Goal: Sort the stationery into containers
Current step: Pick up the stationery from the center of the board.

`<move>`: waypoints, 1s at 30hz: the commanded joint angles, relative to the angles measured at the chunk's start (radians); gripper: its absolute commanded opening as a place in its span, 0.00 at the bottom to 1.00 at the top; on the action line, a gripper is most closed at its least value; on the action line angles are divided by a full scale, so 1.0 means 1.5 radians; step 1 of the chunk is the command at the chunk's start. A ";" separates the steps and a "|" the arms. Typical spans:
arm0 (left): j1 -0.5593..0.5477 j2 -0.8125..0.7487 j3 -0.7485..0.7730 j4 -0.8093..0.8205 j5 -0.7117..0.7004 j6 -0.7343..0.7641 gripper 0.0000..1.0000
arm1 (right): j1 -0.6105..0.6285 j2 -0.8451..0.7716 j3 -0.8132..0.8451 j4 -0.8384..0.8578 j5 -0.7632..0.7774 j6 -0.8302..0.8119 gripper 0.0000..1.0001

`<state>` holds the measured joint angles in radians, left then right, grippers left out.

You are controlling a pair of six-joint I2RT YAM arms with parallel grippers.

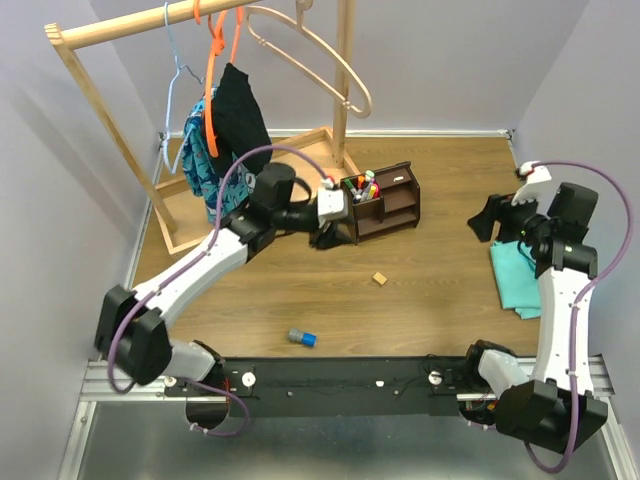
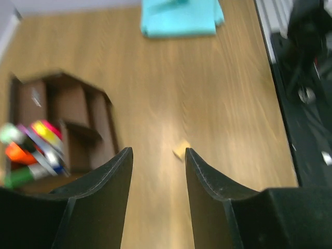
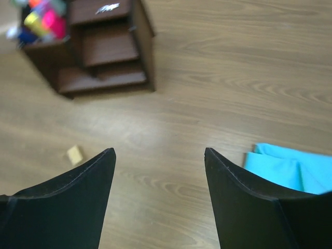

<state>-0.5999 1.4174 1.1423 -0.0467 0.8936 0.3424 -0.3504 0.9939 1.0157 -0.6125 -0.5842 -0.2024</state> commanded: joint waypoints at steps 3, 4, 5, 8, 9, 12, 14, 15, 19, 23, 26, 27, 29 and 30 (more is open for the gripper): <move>0.002 -0.147 -0.122 -0.286 -0.087 0.115 0.55 | 0.178 -0.052 -0.057 -0.107 -0.034 -0.180 0.76; 0.001 -0.156 -0.143 -0.294 -0.105 0.126 0.56 | 0.218 -0.035 -0.073 -0.096 0.007 -0.176 0.76; 0.001 -0.174 -0.153 -0.302 -0.119 0.133 0.56 | 0.293 -0.021 -0.078 -0.089 0.090 -0.174 0.76; 0.001 -0.200 -0.188 -0.305 -0.203 0.133 0.56 | 0.331 0.040 -0.084 -0.030 0.158 -0.146 0.77; 0.001 -0.202 -0.188 -0.306 -0.227 0.118 0.56 | 0.334 0.060 -0.076 -0.013 0.170 -0.125 0.77; 0.001 -0.187 -0.173 -0.340 -0.298 0.088 0.57 | 0.383 0.118 -0.054 0.011 0.217 -0.086 0.75; 0.001 -0.176 -0.178 -0.345 -0.319 0.081 0.57 | 0.444 0.138 -0.064 0.038 0.267 -0.074 0.75; 0.002 -0.171 -0.183 -0.329 -0.341 0.061 0.57 | 0.457 0.160 -0.071 0.045 0.298 -0.065 0.75; 0.004 -0.171 -0.199 -0.275 -0.347 -0.003 0.57 | 0.524 0.225 -0.051 0.059 0.346 0.013 0.75; 0.032 -0.163 -0.203 -0.232 -0.338 -0.052 0.56 | 0.588 0.275 -0.045 0.083 0.386 0.047 0.74; 0.050 -0.149 -0.190 -0.217 -0.334 -0.062 0.56 | 0.597 0.297 -0.041 0.088 0.407 0.097 0.70; 0.055 -0.144 -0.187 -0.213 -0.334 -0.060 0.56 | 0.600 0.300 -0.043 0.087 0.415 0.102 0.69; 0.056 -0.139 -0.179 -0.204 -0.337 -0.046 0.56 | 0.605 0.304 -0.054 0.086 0.416 0.107 0.68; 0.058 -0.133 -0.177 -0.191 -0.340 -0.044 0.56 | 0.609 0.304 -0.057 0.086 0.416 0.111 0.67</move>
<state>-0.5240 1.1950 0.8452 -0.4049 0.4099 0.2913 0.5426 1.4368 0.9203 -0.5137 -0.0315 -0.1135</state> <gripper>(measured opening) 0.558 0.688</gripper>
